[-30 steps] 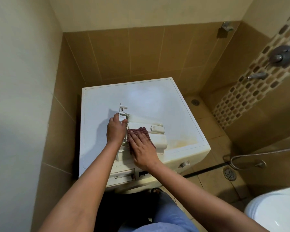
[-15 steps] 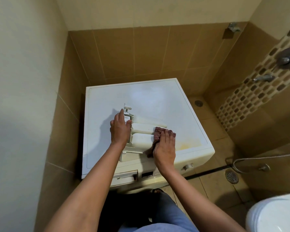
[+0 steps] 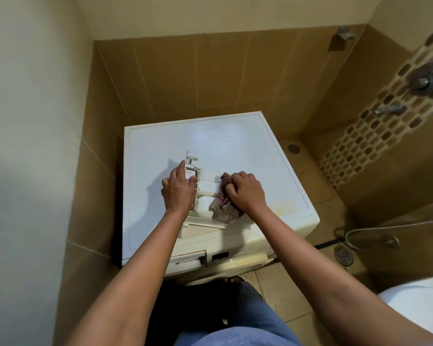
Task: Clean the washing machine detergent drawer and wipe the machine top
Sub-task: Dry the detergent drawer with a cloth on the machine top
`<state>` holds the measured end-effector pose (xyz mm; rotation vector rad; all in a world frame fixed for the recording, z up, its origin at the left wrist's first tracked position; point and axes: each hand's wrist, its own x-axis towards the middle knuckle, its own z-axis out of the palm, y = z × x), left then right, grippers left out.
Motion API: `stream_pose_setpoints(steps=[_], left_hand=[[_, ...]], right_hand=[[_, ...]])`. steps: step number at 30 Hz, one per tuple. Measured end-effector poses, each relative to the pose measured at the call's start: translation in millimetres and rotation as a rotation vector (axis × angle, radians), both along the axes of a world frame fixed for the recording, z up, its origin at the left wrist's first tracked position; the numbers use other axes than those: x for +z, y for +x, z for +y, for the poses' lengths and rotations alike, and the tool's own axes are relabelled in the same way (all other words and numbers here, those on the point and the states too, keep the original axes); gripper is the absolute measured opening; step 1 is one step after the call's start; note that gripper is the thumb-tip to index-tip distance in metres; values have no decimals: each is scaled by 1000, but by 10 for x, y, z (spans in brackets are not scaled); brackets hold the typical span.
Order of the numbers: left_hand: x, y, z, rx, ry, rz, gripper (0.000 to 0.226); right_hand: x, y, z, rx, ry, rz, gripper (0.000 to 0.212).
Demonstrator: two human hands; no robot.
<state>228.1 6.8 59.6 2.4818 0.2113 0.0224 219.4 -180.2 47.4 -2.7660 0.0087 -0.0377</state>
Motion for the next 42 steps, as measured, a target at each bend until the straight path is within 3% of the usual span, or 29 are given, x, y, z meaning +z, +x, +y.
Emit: stream_pose_setpoints(steps=[4,6,8,12,16,19,23,26,29,35,40,42], left_hand=[[29,-11,-18,0,29,-1,54],[26,-9,-20,3,-14,14,54],[13,10,-20,6,-68,34,54],[5,18,-25,-1,-81,38,54],[26,-6,-19,6,-11,43,54],[43,-19,-12,32,45,52,53],[51,-34,-24,59,35,73,53],[64,-41,-33,67,-5,81,51],[77,-39,-39,56,-25,79,51],[66,-25,-41,25,-40,84,52],[38,-2,-37,41,-7,85,52],[40,-7,-33,49,4,89,52]], right_hand=[[-66,-62,-275,-284,202,68,25],[-47,-70,-275,-327,318,124,23],[8,-41,-180,-324,247,153,25],[175,20,210,-226,9,177,34],[259,106,701,5,66,156,34],[296,136,687,47,75,175,34],[222,108,119,-156,77,222,36],[156,27,-333,-329,248,305,30],[205,7,-452,-345,367,377,22],[334,107,60,-138,-27,289,31],[318,-2,712,141,35,188,37],[224,-140,745,197,48,114,51]])
